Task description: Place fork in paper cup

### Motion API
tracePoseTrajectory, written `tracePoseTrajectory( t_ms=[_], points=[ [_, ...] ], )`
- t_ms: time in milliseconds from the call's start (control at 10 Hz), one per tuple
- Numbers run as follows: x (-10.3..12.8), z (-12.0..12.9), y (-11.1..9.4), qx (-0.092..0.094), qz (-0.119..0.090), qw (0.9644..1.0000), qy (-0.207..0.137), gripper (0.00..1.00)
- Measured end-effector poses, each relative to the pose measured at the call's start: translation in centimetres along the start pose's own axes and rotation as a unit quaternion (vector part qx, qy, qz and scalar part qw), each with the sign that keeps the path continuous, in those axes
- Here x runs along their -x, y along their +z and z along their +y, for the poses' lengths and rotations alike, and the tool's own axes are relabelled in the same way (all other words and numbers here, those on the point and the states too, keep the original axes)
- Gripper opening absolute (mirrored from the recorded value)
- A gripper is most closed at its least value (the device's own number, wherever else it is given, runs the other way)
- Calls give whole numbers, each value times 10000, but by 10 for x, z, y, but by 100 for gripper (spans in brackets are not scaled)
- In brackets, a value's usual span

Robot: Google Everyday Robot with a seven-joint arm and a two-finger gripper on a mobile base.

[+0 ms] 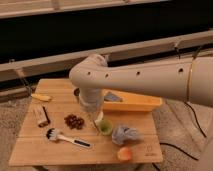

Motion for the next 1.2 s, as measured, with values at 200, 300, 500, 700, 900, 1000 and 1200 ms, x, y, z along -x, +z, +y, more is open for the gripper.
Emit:
tracePoseTrajectory(
  t_ms=[200, 300, 500, 700, 900, 1000, 1200],
  points=[
    [-10, -7, 13, 42, 172, 9998, -80, 0],
    [-10, -9, 17, 66, 205, 9997, -108, 0],
    [-6, -7, 26, 141, 245, 9993, -227, 0],
    [0, -2, 33, 203, 273, 9988, -340, 0],
    [7, 3, 39, 232, 294, 9982, -472, 0],
    [11, 5, 41, 227, 297, 9979, -533, 0],
    [14, 2, 43, 127, 329, 9976, -596, 0]
  ],
)
